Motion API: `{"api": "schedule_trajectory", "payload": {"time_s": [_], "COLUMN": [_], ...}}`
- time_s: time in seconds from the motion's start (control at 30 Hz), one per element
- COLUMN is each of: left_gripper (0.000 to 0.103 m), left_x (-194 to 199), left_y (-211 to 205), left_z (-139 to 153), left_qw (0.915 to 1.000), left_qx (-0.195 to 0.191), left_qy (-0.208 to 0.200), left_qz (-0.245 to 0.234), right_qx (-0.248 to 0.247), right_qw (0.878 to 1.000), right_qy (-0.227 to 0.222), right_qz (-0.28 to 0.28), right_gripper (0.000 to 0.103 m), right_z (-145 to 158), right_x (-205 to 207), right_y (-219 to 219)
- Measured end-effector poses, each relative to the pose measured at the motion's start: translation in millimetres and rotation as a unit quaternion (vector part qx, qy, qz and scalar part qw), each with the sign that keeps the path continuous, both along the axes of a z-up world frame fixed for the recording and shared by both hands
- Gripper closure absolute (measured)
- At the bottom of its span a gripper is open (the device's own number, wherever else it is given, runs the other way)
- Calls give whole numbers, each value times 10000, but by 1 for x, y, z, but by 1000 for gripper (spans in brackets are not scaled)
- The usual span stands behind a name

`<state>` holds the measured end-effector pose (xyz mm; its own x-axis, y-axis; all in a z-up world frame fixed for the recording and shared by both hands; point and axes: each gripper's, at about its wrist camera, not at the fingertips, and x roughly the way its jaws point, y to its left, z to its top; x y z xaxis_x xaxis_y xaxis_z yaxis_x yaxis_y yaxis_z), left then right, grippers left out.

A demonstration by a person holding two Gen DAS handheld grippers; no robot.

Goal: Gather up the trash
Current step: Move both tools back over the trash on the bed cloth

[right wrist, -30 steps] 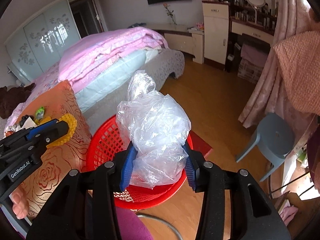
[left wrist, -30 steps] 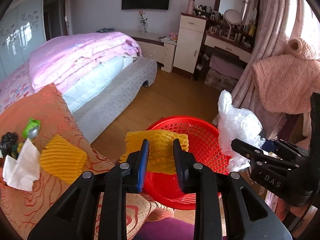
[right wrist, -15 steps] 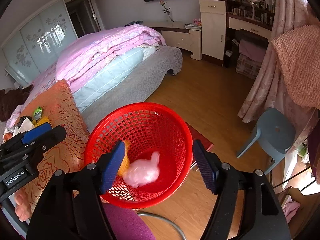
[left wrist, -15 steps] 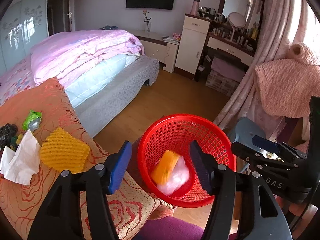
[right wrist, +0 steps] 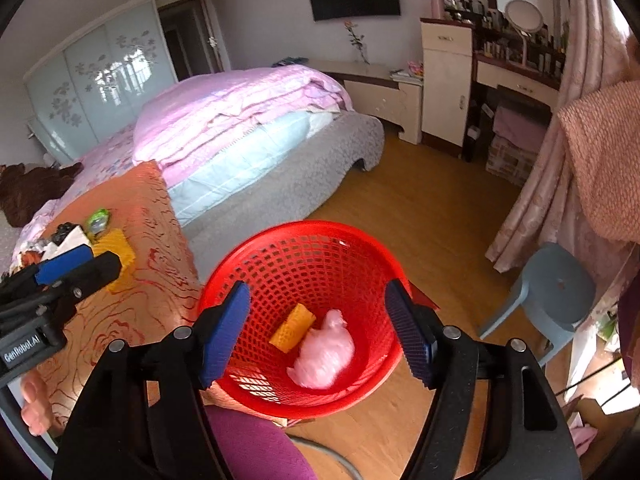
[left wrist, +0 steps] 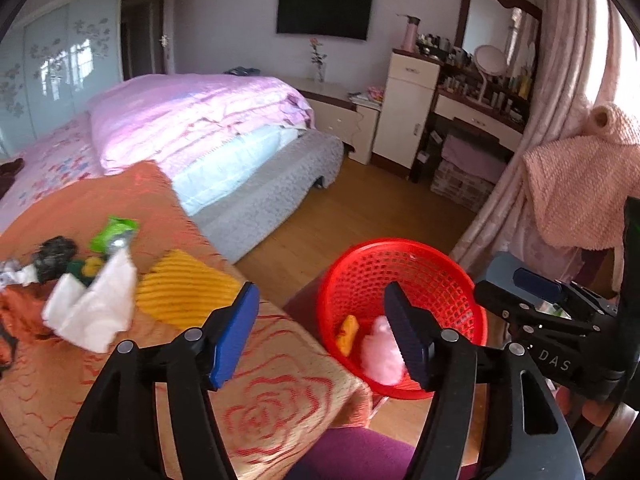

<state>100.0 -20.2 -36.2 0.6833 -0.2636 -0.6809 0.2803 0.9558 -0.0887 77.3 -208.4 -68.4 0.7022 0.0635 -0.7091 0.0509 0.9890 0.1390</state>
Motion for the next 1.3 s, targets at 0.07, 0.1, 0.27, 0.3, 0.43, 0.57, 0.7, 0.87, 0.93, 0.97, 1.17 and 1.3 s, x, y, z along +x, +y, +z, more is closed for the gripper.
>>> {"api": "schedule_trajectory", "payload": {"time_s": [0.07,0.1,0.27,0.3,0.43,0.57,0.7,0.87,0.93,0.97,1.17,1.3], "left_gripper": [36,36,33,33,28,26,25,25,25,25,25,25], "left_x": [-3,-4,-6,-7,-5,3,18,43,45,47,44,39], "left_y": [13,18,66,75,119,166,205,219,217,215,215,215], "left_z": [5,7,20,22,35,46,45,21,9,5,-10,-19], "left_qw": [9999,9998,9969,9961,9884,9765,9655,9640,9628,9624,9611,9621], "left_qx": [-20,-14,-67,-70,-11,35,-46,-187,-149,-113,-15,-20], "left_qy": [-48,-66,-162,-174,-305,-347,-133,392,516,556,590,595], "left_qz": [136,197,761,865,1487,2129,2599,2623,2648,2657,2700,2660], "right_qx": [-12,-22,-72,-77,-136,-169,-196,-206,-186,-180,-152,-156], "right_qw": [9999,9998,9991,9990,9982,9974,9969,9971,9973,9973,9970,9964], "right_qy": [-65,-85,-210,-227,-293,-283,-235,-204,-180,-171,-99,-74], "right_qz": [114,155,355,385,505,639,726,710,691,692,757,827], "right_gripper": [34,34,32,32,30,29,29,29,29,29,28,28], "right_z": [2,3,8,9,12,12,9,6,5,5,0,0], "right_x": [-2,-2,-7,-8,-9,-10,-10,-10,-9,-9,-8,-9], "right_y": [6,10,23,26,37,48,55,56,54,55,56,61]}}
